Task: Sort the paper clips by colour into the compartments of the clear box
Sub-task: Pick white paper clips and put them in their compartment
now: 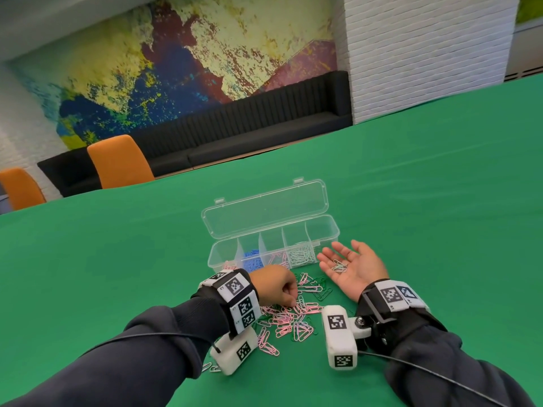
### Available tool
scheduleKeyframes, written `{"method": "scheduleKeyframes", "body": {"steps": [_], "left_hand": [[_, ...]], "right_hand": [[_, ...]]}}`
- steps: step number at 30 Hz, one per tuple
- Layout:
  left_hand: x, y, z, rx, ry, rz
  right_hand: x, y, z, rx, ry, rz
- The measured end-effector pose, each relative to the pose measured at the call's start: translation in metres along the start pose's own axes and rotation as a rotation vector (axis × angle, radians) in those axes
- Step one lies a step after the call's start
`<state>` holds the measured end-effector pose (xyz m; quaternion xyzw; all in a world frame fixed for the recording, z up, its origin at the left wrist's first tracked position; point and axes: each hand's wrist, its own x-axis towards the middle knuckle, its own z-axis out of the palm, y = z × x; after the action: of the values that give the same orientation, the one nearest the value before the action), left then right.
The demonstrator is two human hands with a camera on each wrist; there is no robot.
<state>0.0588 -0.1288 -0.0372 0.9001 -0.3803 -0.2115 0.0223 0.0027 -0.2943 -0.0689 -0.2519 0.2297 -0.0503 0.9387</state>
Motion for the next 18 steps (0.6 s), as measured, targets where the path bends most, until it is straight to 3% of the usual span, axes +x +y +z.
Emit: {"method": "scheduleKeyframes", "body": {"steps": [5,8,11,15,18], "left_hand": [[0.0,0.001,-0.001,0.017,-0.025,0.004],[-0.002,0.001,-0.008,0.051,0.039,0.015],[-0.003,0.006,-0.02,0.003,0.195,0.066],[-0.001,0.02,-0.03,-0.344,0.566,0.143],[-0.004,0.021,-0.03,-0.508,0.67,0.142]], "right_hand": [[-0.001,0.002,0.0,-0.051,-0.014,0.03],[0.0,0.003,0.001,-0.085,-0.023,0.055],[0.0,0.005,0.003,-0.116,-0.028,0.083],[-0.003,0.005,0.004,-0.117,-0.042,0.12],[-0.005,0.004,0.004,-0.105,-0.051,0.13]]}}
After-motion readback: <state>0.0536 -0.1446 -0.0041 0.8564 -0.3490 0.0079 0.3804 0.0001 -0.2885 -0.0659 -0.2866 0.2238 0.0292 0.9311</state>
